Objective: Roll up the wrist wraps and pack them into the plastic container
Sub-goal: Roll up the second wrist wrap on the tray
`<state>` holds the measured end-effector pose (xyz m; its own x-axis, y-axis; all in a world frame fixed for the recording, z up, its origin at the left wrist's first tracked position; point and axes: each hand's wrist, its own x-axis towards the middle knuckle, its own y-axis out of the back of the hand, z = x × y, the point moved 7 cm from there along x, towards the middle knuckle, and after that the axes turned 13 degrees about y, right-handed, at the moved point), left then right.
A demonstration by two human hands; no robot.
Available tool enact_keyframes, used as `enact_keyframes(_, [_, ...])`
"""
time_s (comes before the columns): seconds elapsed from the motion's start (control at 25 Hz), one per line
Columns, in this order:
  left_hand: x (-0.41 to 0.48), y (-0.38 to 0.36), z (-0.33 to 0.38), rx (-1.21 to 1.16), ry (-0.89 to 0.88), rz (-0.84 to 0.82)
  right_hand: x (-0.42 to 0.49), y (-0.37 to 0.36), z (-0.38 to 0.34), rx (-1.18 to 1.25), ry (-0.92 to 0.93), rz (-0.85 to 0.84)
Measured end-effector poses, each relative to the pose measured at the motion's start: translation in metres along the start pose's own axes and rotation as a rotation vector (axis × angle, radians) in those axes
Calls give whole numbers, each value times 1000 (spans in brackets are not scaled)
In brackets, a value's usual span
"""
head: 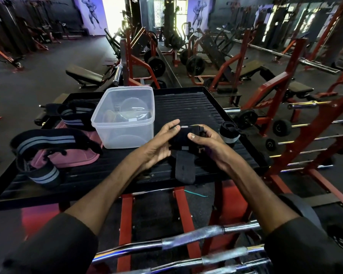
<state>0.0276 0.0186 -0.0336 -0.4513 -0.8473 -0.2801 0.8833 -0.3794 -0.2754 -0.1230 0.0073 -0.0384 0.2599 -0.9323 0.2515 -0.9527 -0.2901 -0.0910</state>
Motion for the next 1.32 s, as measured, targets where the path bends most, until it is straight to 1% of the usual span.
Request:
enact_keyframes(0.04, [1, 1, 0, 35, 13, 14, 1, 0, -1, 4, 25, 5])
enact_keyframes(0.12, [1, 10, 0, 201, -7, 72, 3, 2, -7, -1, 72, 9])
enact_keyframes(0.2, [0, 20, -2, 302, -20, 92, 3, 4, -12, 9, 89, -9])
enact_keyframes(0.32, [-1, 24, -4, 337, -9, 77, 3, 3, -14, 6, 99, -38])
enact_keyframes(0.44, [0, 25, 0, 335, -97, 157, 3, -1, -12, -1, 87, -70])
enact_keyframes(0.48, [0, 27, 3, 331, -135, 184, 4, -1, -12, 34, 67, -88])
enact_keyframes(0.56, [-1, 27, 9, 359, -201, 212, 6, -1, -12, 207, -9, -112])
enact_keyframes(0.64, [-4, 25, 13, 405, -258, 228, 9, -1, -14, 355, -106, -82])
enact_keyframes(0.68, [-6, 23, 15, 425, -291, 240, 9, -1, -13, 346, -142, -57])
enact_keyframes(0.72, [-6, 22, 17, 448, -326, 256, 10, 0, -11, 287, -170, -48])
enact_keyframes(0.8, [-7, 20, 20, 493, -391, 279, 8, -3, -3, 162, -203, -72])
enact_keyframes(0.88, [-10, 19, 23, 521, -439, 298, 6, -7, 2, 110, -203, -104])
enact_keyframes(0.96, [-13, 20, 23, 523, -458, 313, 6, -10, 0, 115, -167, -119])
enact_keyframes(1.04, [-10, 18, 19, 493, -400, 279, 7, -10, -1, 158, -134, -82])
enact_keyframes(1.12, [-4, 10, 10, 412, -261, 155, 8, -9, -1, 206, -106, -15])
enact_keyframes(1.2, [1, -1, 2, 248, -136, 24, 9, -13, 0, 274, -81, 28])
enact_keyframes(1.24, [4, -5, 0, 167, -86, 0, 10, -16, 0, 318, -76, 41])
enact_keyframes(1.32, [5, -9, 1, 62, -26, 15, 11, -21, -3, 388, -70, 60])
